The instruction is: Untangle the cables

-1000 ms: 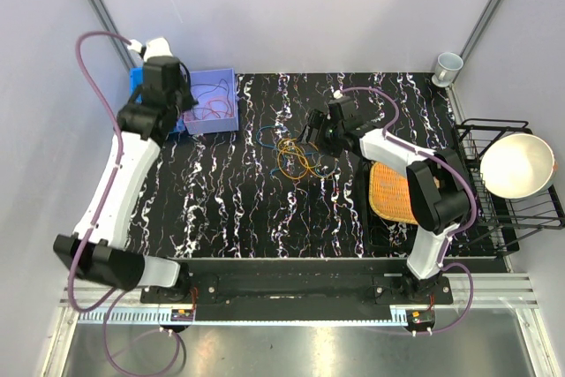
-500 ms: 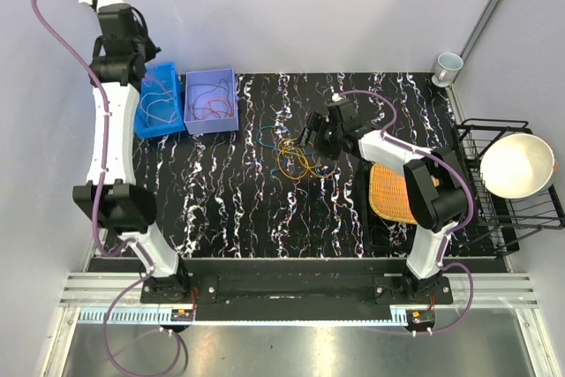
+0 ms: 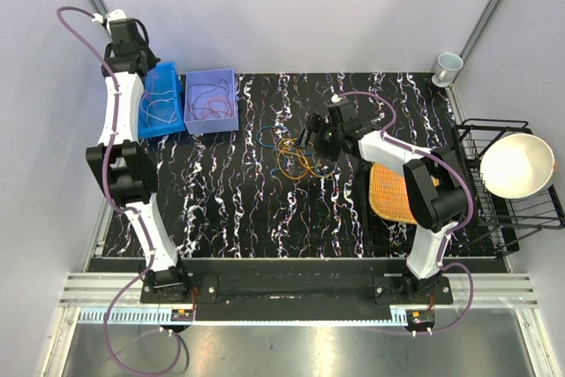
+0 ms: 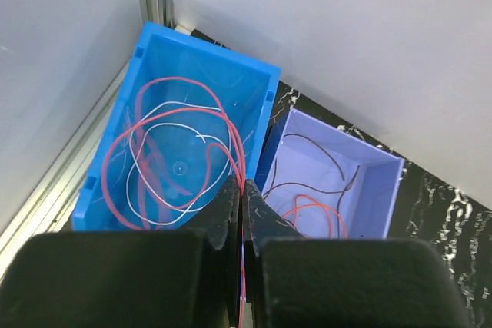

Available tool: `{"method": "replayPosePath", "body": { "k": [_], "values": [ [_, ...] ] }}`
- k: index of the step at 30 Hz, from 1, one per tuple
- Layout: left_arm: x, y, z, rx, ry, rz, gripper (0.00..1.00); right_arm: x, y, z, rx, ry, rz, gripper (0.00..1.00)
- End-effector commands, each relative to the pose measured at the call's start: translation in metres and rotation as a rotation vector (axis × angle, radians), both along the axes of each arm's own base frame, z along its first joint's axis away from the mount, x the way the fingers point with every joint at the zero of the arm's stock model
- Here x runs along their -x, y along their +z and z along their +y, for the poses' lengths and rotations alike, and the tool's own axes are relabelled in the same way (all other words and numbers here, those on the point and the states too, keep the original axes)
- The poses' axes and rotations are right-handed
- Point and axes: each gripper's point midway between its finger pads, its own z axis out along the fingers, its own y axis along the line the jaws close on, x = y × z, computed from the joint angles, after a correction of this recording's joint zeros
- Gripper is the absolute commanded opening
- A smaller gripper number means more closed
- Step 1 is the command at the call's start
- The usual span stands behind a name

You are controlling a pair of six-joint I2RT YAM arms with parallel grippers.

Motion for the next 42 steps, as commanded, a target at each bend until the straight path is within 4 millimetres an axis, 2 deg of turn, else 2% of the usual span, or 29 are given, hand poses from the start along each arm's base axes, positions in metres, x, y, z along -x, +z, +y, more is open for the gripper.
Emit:
{"method": "replayPosePath", "body": {
  "k": [1,8,11,12,16,17,24,27,30,31,33,34,35,36,37,38,39,40,41,42],
  "values": [
    [-0.017,0.007,0.010,-0.025,-0.007,-0.077,0.00,-0.006,0.004,0.004,-0.033,0.004,-0.015,0.89],
    [-0.018,-0.024,0.025,-0.023,0.017,-0.035,0.00,-0.006,-0.002,0.005,-0.031,0.008,-0.002,0.89],
    [-0.019,-0.023,0.024,-0.027,-0.001,-0.047,0.00,-0.007,-0.005,0.006,-0.030,0.007,0.003,0.89],
    [-0.021,-0.024,0.020,-0.022,-0.029,-0.049,0.04,-0.007,-0.005,0.006,-0.032,0.007,0.004,0.89],
    [-0.024,-0.023,0.010,-0.003,-0.101,-0.045,0.94,-0.007,-0.009,0.007,-0.032,0.013,0.012,0.89],
    [-0.023,-0.024,0.009,0.002,-0.099,-0.043,0.99,-0.007,-0.008,0.007,-0.033,0.013,0.013,0.89],
    [-0.019,0.003,0.002,0.020,-0.096,-0.083,0.99,-0.008,-0.007,0.007,-0.032,0.014,0.009,0.89],
    [-0.013,0.017,-0.009,0.006,-0.103,-0.092,0.99,-0.007,-0.007,0.006,-0.031,0.014,0.006,0.89],
    [-0.003,0.026,-0.028,0.002,-0.104,-0.085,0.99,-0.007,-0.006,0.007,-0.035,0.015,-0.005,0.89],
    [-0.001,0.020,-0.041,0.014,-0.116,-0.073,0.99,-0.008,-0.007,0.007,-0.034,0.016,-0.011,0.89],
    [0.008,0.029,-0.054,0.020,-0.115,-0.085,0.99,-0.009,-0.008,0.006,-0.031,0.014,-0.014,0.88],
    [0.011,0.017,-0.069,0.037,-0.130,-0.061,0.99,-0.008,-0.009,0.007,-0.029,0.018,-0.013,0.89],
    [0.019,0.024,-0.077,0.038,-0.134,-0.076,0.99,-0.009,-0.009,0.006,-0.028,0.016,-0.013,0.89],
    [0.022,0.021,-0.093,0.044,-0.159,-0.074,0.98,-0.010,-0.009,0.004,-0.025,0.011,-0.019,0.89],
    [0.026,0.003,-0.101,0.051,-0.167,-0.047,0.97,-0.010,-0.008,0.004,-0.023,0.010,-0.024,0.89],
    [0.034,0.009,-0.102,0.051,-0.163,-0.065,0.97,-0.009,-0.008,0.004,-0.020,0.011,-0.026,0.89],
    [0.037,0.004,-0.119,0.052,-0.192,-0.060,0.97,-0.009,-0.008,0.002,-0.016,0.005,-0.028,0.89],
    [0.043,-0.011,-0.135,0.059,-0.219,-0.033,0.96,-0.010,-0.004,0.001,-0.020,0.003,-0.040,0.89],
    [0.048,-0.009,-0.145,0.063,-0.240,-0.037,0.96,-0.010,-0.003,0.001,-0.021,0.000,-0.044,0.89],
    [0.054,-0.015,-0.164,0.065,-0.275,-0.022,0.96,-0.011,0.001,-0.001,-0.023,-0.006,-0.058,0.89]
  ]
}}
